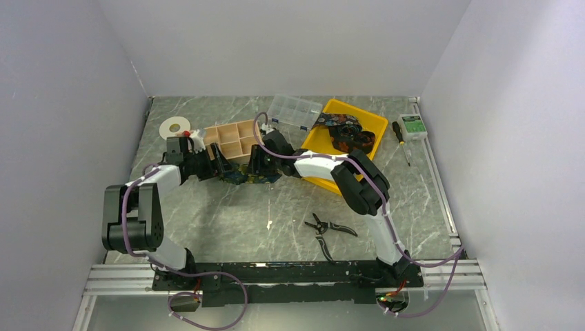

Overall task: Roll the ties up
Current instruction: Roll the tie at the center of the board.

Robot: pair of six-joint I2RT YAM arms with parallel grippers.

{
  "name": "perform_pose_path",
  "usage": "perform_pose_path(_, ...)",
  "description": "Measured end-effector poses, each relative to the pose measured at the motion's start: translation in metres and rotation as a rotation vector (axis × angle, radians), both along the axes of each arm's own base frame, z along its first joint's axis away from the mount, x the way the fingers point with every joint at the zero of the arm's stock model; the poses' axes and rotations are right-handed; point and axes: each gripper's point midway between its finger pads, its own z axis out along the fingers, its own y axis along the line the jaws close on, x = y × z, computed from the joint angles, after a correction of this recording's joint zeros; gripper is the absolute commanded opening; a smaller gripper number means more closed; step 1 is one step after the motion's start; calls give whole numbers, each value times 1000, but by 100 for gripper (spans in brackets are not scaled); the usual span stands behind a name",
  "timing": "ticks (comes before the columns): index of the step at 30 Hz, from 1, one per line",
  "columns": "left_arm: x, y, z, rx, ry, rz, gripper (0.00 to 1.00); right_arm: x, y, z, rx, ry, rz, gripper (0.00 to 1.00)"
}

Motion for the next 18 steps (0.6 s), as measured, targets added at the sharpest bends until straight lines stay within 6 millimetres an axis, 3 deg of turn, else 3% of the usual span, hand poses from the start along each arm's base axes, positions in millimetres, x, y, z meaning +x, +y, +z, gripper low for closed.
perform_pose_path(6, -3, 2, -10, 26, 21, -20, 78, 0, 0, 0, 0, 0, 0, 47)
perform_pose_path(13, -1, 0, -18, 32, 41, -42, 70, 0, 0, 0, -1, 0, -1, 46)
perform_pose_path(18, -3, -10, -18, 36, 38, -75, 54, 0, -1, -1, -1, 1, -1, 46)
